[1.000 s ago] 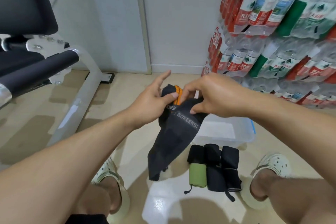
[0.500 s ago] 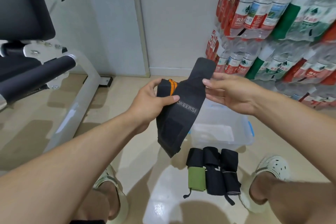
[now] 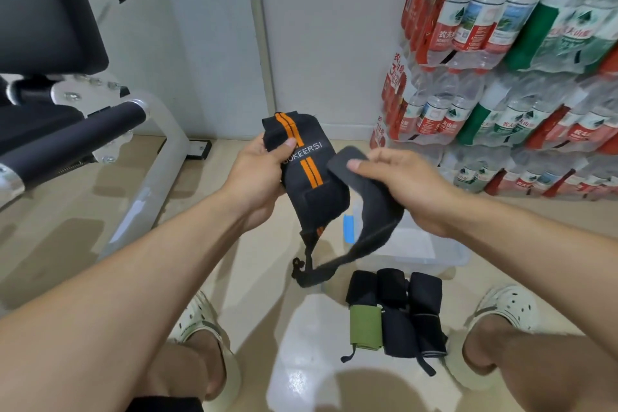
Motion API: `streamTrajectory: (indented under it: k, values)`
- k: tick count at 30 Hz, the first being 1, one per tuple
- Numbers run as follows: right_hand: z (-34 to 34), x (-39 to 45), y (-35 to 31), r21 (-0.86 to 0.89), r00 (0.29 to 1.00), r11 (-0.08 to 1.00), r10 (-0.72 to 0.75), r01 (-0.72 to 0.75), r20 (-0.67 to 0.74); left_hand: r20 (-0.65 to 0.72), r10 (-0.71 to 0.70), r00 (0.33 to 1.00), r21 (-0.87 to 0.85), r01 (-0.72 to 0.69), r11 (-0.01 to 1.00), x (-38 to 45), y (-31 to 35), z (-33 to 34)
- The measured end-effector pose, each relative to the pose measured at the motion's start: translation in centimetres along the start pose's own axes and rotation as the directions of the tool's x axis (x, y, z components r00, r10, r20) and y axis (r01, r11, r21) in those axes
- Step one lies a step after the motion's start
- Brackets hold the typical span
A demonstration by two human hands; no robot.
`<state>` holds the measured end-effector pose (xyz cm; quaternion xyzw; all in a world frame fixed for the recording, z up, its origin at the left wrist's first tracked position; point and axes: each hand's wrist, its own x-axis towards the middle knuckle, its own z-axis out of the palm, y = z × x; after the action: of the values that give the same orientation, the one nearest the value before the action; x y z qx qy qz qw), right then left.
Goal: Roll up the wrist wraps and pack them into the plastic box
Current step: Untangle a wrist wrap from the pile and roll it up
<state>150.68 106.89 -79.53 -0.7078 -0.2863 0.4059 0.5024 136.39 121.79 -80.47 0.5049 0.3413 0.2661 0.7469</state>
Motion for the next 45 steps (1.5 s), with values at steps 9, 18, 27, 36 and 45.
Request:
streamTrajectory:
  k: [9, 18, 27, 36, 45]
  values:
    - [2.7, 0.0, 1.1, 0.062, 0.999, 0.998, 0.024, -0.026, 0.041, -0.01, -0.068, 0.998, -0.08, 0.067, 0.994, -1.0, 0.0, 0.3]
    - [0.6, 2.3, -0.3, 0.297, 0.972, 0.939, 0.212, -0.175, -0.1, 0.194, -0.097, 0.976, 0.427, 0.005, 0.904, -1.4, -1.6, -0.7]
    - [-2.0, 2.9, -1.3, -0.211, 0.965, 0.946, 0.259, -0.246, 0.037, 0.167, 0.101, 0.981, 0.855, -0.196, 0.48, 0.1, -0.6, -1.1]
    - [-3.1, 2.3, 0.7, -0.281, 0.995, 0.956, 0.097, -0.087, 0.024, -0.245, 0.07, 0.967, 0.527, 0.072, 0.847, 0.7, 0.3, -4.0]
    - [3.0, 0.9, 2.0, 0.016, 0.998, 0.999, -0.05, 0.05, 0.026, -0.182, -0.149, 0.972, 0.079, 0.165, 0.983, 0.1, 0.8, -1.5]
